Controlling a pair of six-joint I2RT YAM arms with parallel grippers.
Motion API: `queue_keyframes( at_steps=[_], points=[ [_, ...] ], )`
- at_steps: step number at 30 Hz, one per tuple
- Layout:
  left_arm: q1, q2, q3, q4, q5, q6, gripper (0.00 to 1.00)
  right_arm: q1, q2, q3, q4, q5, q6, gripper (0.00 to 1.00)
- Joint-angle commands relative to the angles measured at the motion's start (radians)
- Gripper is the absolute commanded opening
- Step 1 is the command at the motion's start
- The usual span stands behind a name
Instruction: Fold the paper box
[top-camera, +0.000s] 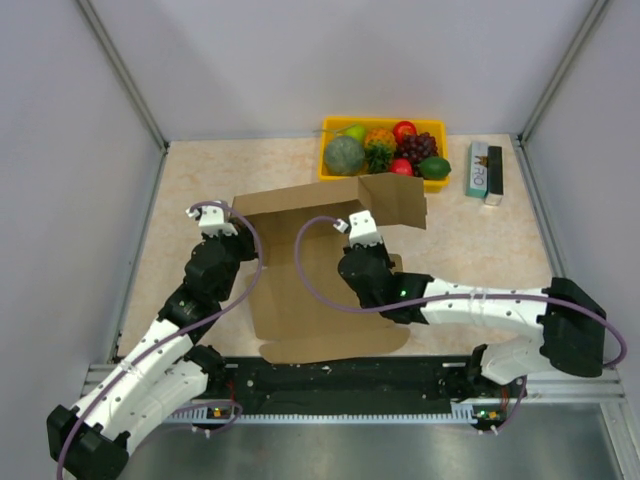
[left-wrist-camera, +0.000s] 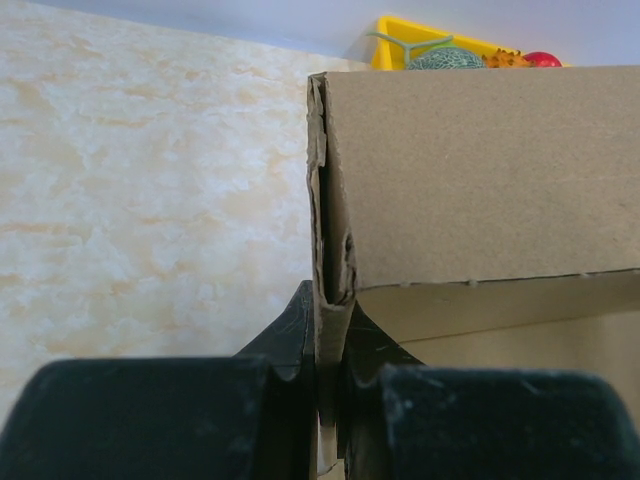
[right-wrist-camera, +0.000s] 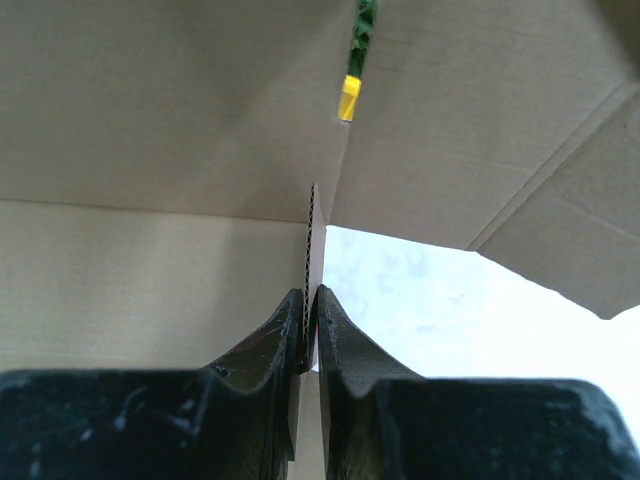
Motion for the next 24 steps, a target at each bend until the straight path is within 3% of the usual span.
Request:
queue_keyframes(
  at_steps=[1,6,10,11,15,21,24],
  points=[
    [-0.003,-0.007,-0.003,0.045,0.035,-0.038,0.0,0.047,0.067,0.044,0.112,0.085,-0.161,0.1],
    [-0.003,-0.001,-0.006,0.048,0.036,-0.04,0.0,0.054,0.065,0.053,0.071,0.03,-0.084,0.15],
    [-0.003,-0.002,-0.01,0.047,0.025,-0.027,0.0,0.054,-0.045,0.042,-0.027,-0.079,-0.022,0.27],
    [-0.003,-0.004,-0.011,0.045,0.022,-0.027,0.0,0.054,-0.071,0.036,-0.047,-0.103,-0.005,0.38],
    [-0.003,-0.013,-0.026,0.056,0.012,-0.032,0.0,0.049,-0.238,0.016,-0.167,-0.258,0.036,0.65],
    [-0.003,-0.016,-0.029,0.05,0.002,-0.078,0.0,0.035,-0.545,-0.005,-0.378,-0.41,0.147,0.73],
    [-0.002,-0.018,-0.023,0.038,0.01,-0.104,0.0,-0.029,-0.685,-0.017,-0.478,-0.456,0.211,0.74]
  ],
)
